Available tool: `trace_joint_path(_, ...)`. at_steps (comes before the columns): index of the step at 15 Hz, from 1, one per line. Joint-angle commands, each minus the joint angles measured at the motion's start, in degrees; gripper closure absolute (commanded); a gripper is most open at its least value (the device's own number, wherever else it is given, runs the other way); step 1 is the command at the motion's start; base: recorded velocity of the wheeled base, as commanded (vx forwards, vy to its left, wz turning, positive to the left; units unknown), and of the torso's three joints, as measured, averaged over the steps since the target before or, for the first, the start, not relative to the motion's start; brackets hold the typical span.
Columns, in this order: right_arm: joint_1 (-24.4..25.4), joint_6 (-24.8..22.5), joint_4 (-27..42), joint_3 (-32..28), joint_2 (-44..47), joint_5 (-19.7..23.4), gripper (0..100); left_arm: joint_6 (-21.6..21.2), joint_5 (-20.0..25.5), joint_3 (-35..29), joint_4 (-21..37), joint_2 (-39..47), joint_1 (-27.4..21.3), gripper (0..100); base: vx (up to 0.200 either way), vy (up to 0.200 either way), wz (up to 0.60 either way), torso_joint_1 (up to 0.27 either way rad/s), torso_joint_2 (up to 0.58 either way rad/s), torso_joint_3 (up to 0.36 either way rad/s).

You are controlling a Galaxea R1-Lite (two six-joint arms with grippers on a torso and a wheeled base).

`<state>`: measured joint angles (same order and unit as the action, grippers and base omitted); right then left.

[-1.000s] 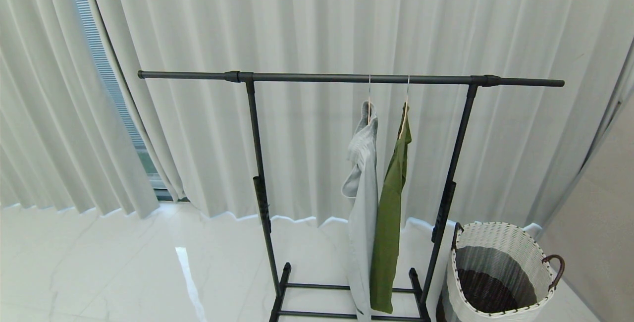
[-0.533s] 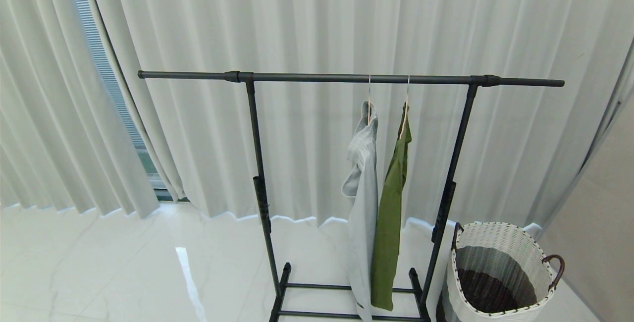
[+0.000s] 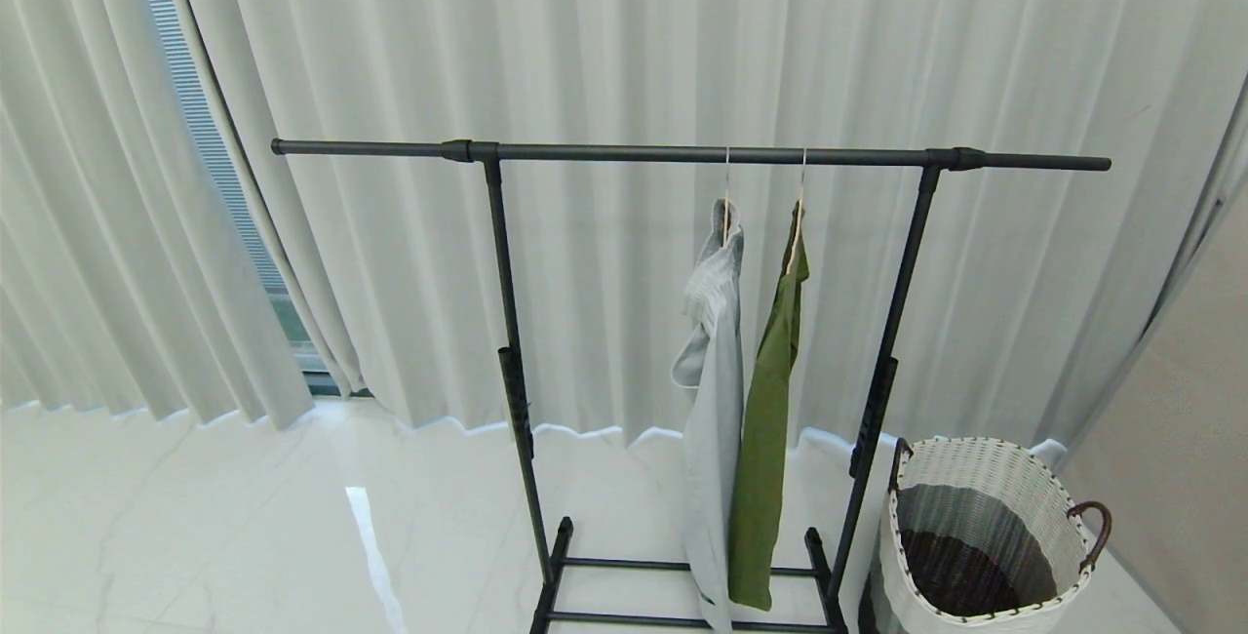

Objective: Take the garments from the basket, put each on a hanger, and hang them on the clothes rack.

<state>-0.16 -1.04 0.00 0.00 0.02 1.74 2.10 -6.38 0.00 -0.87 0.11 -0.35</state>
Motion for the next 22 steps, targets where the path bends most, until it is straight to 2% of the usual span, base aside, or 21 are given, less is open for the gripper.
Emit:
trace_joint_path(1, 0.0, 0.0, 0.0, 0.0, 0.0, 0.0, 0, 0.0, 0.0, 0.0, 0.0, 0.0, 0.0, 0, 0.0, 0.0, 0.0, 0.0, 0.0, 0.0)
trace_joint_path(22, 0.0, -0.4, 0.0, 0.0, 0.0, 0.0, 0, 0.0, 0.0, 0.0, 0.0, 0.0, 0.0, 0, 0.0, 0.0, 0.0, 0.0, 0.0, 0.0)
